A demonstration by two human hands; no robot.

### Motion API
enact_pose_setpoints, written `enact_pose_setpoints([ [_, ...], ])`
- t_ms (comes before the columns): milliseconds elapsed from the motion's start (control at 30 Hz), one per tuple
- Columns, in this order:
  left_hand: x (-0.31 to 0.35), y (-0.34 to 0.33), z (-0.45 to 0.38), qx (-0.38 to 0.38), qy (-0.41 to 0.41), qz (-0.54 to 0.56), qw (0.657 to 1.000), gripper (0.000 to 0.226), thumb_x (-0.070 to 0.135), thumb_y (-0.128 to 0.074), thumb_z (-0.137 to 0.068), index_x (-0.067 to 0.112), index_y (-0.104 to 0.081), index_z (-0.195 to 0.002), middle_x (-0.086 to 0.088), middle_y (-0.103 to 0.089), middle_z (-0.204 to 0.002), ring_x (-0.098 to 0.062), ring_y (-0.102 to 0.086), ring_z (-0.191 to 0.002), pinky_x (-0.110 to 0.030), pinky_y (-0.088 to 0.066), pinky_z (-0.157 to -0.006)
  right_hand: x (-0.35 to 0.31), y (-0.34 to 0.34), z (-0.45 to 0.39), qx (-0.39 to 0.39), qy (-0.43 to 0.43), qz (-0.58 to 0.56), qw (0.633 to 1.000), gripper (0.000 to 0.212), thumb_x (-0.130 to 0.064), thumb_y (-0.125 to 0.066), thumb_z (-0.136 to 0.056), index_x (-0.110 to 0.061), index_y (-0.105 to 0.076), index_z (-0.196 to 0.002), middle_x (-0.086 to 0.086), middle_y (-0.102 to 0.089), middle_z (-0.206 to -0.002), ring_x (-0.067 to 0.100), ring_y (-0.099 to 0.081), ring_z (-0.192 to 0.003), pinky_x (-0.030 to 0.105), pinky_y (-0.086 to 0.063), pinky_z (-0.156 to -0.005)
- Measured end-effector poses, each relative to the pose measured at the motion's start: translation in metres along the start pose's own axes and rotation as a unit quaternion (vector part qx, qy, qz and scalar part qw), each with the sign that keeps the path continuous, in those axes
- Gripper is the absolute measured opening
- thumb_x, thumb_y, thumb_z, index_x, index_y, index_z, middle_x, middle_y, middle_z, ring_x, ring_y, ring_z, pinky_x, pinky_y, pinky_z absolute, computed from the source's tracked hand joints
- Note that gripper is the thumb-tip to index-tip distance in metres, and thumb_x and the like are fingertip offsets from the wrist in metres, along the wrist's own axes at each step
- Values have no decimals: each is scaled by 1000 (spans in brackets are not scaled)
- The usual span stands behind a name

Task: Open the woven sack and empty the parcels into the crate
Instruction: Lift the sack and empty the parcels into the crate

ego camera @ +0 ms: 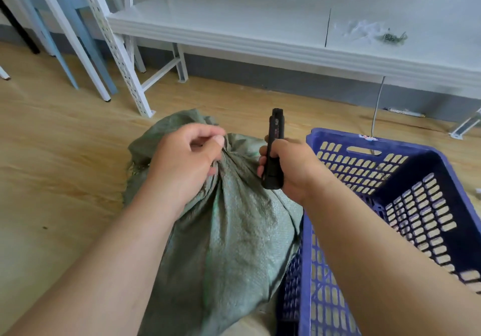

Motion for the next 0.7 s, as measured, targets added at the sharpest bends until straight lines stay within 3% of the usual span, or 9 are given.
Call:
enact_pose_setpoints([
  [100, -15, 18, -8, 18, 65, -9, 998, 9, 25, -59, -94, 20, -65, -98, 3, -65, -89, -8, -65, -78, -23, -53, -61, -2, -6, 4, -11, 21, 8, 1000, 11, 2, -42, -94, -5, -49, -100, 10, -48, -81, 18, -46, -62, 33, -44, -58],
  [167, -28, 29, -15, -5, 137, -4, 991, 22, 36, -57, -94, 16, -61, -102, 1, -64, -91, -12, -65, -80, -26, -53, -64, -4, -8, 8, -8, 51, 112, 992, 12, -14, -56, -95, -7, -52, -104, 9, -53, -79, 19, -51, -60, 35, -47, -61],
  [233, -41, 35, -22, -28, 199, -1, 980, 42, 51, -54, -91, 15, -59, -113, -1, -65, -97, -17, -65, -89, -33, -55, -77, -5, -10, 15, 10, 67, 244, 967, 27, -31, -64, -91, -14, -54, -108, 6, -57, -80, 18, -55, -59, 31, -48, -56],
  [333, -51, 28, -23, -15, 283, 6, 959, 96, 77, -55, -72, 10, -42, -140, -6, -55, -134, -28, -55, -119, -49, -44, -102, 0, -8, 19, 66, 82, 313, 944, 37, -22, -70, -86, -16, -48, -116, 6, -57, -88, 16, -56, -56, 25, -46, -47],
  [433, -37, 4, -20, 4, 322, 73, 944, 118, 81, -62, -61, 19, -18, -152, -7, -32, -154, -32, -39, -135, -50, -34, -109, 14, -5, 19, 88, 81, 305, 945, 37, -15, -68, -86, -15, -46, -115, 7, -55, -86, 18, -55, -58, 30, -47, -51],
  [500, -26, -13, -24, 27, 295, 133, 946, 116, 66, -71, -68, 16, -9, -153, -8, -33, -153, -30, -39, -134, -42, -36, -106, 21, -5, 18, 90, 81, 270, 955, 32, -15, -68, -86, -14, -49, -111, 9, -57, -84, 18, -55, -53, 31, -49, -53],
  [567, -17, -24, -32, 66, 199, 174, 962, 105, 40, -77, -77, 16, -8, -152, -6, -38, -149, -24, -44, -130, -30, -37, -96, 22, -5, 20, 97, 90, 222, 966, 25, -17, -70, -86, -15, -53, -104, 7, -58, -80, 16, -54, -50, 29, -50, -53],
  [700, 2, -39, -34, -19, 23, 111, 993, 56, 36, -63, -89, 25, -45, -140, 8, -53, -136, -10, -51, -123, -22, -37, -97, 7, -3, 25, 136, 178, 141, 964, 33, -33, -79, -78, -19, -52, -91, 0, -56, -76, 12, -54, -54, 27, -50, -54],
])
Point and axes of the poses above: each hand's wrist, its own z-axis away from the middle knuckle, its own y-axis out of the back of the hand, x = y × z, the point moved 2 cm from there along -z, towards the middle knuckle
